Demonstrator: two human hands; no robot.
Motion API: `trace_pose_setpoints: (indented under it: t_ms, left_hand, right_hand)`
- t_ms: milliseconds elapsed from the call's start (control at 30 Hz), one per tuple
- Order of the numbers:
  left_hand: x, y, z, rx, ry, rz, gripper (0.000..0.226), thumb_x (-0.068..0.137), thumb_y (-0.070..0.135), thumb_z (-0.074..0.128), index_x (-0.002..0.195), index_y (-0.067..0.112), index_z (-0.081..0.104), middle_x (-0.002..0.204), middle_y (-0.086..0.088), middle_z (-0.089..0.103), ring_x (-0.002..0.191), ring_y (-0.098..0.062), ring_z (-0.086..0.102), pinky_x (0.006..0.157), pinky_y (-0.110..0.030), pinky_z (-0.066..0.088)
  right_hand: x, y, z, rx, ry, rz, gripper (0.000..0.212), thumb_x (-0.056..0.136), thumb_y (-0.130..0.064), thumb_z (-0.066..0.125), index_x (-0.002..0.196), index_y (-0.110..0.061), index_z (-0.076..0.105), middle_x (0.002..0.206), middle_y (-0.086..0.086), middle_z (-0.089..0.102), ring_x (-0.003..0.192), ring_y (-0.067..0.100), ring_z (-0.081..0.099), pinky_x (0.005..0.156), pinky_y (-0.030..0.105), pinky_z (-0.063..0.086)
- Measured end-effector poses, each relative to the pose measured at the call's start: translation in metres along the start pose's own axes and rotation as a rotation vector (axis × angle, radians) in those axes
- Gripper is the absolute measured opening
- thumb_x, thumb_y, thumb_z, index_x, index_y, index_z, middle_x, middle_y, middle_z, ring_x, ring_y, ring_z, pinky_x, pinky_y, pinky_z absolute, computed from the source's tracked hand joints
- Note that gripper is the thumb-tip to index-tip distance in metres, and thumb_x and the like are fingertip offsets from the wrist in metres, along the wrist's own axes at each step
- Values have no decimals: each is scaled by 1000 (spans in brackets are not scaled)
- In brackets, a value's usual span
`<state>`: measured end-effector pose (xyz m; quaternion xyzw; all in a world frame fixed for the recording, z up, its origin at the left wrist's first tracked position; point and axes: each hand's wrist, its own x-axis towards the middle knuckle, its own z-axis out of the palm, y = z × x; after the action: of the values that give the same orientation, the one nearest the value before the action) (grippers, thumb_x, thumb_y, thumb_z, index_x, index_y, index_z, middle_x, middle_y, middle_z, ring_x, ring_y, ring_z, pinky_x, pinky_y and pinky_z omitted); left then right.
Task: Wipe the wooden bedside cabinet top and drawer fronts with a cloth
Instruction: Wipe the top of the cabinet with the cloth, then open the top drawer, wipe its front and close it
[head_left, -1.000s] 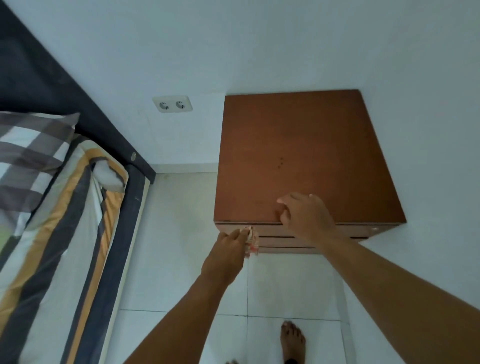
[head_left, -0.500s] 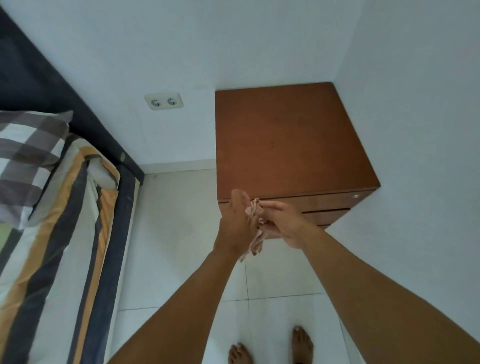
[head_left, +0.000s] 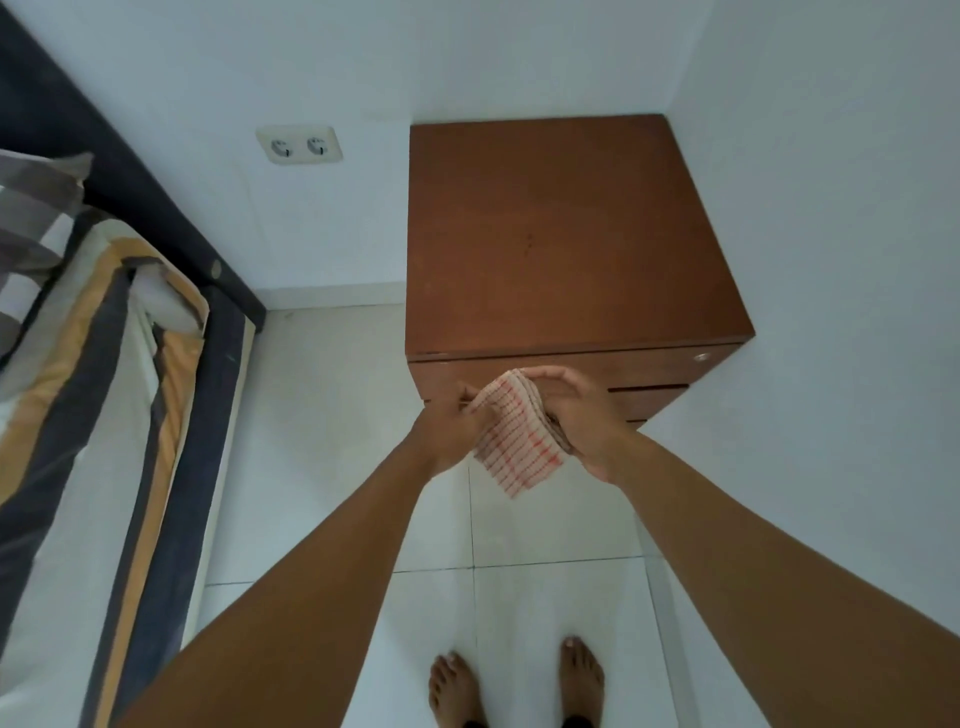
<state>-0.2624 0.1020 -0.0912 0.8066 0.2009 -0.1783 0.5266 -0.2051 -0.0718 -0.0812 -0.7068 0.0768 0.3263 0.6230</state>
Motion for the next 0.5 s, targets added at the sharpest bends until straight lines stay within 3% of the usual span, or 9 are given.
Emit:
trace_pose_setpoints:
  t_ms: [100, 200, 267, 367, 467, 500]
  left_hand:
    - [6, 5, 9, 53, 36, 13, 24, 103, 36, 51, 116, 16, 54, 103, 4, 65, 86, -9, 64, 64, -17, 46]
    - [10, 13, 17, -2, 18, -3, 26, 106, 30, 42, 119, 13, 57, 108, -2, 65, 91, -12, 62, 64, -19, 45]
    - [14, 15, 18, -87, 30, -51, 31, 106, 27, 38, 121, 14, 61, 114, -5, 65, 104, -20, 62, 66, -21, 47]
    - [15, 15, 17, -155, 14, -82, 36, 105, 24, 37, 113, 7, 68, 111, -9, 69, 101, -22, 65, 68, -20, 50]
    - [17, 5, 14, 72, 70, -35, 21, 101, 19, 43, 97, 7, 59, 99, -6, 63, 81, -17, 58, 65, -19, 42]
    - [18, -1, 11, 175, 118, -24, 16, 100, 20, 46, 104, 10, 57, 102, -7, 59, 84, -16, 56, 70, -23, 44]
  right_hand:
    - [4, 11, 1, -255, 112, -159, 32, 99, -37, 44, 118, -32, 70, 117, -7, 70, 108, 16, 67, 93, 43, 58]
    - [1, 23, 0, -455, -14, -241, 70, 78, -62, 62, 142, -38, 48, 130, -9, 54, 112, 12, 60, 89, 41, 60]
    - [0, 29, -4, -580, -84, -240, 75, 77, -54, 76, 144, -37, 46, 126, -10, 56, 108, 12, 61, 82, 37, 60]
    - [7, 38, -13, -803, 30, -220, 26, 94, -38, 65, 117, -25, 65, 93, -7, 66, 84, 17, 67, 68, 34, 60]
    - [14, 41, -26, -925, 154, -165, 26, 97, -42, 49, 94, -21, 64, 84, -1, 65, 74, 22, 66, 59, 34, 57]
    - [17, 41, -32, -907, 175, -149, 23, 97, -37, 49, 95, -19, 63, 85, 1, 65, 75, 25, 66, 59, 35, 56]
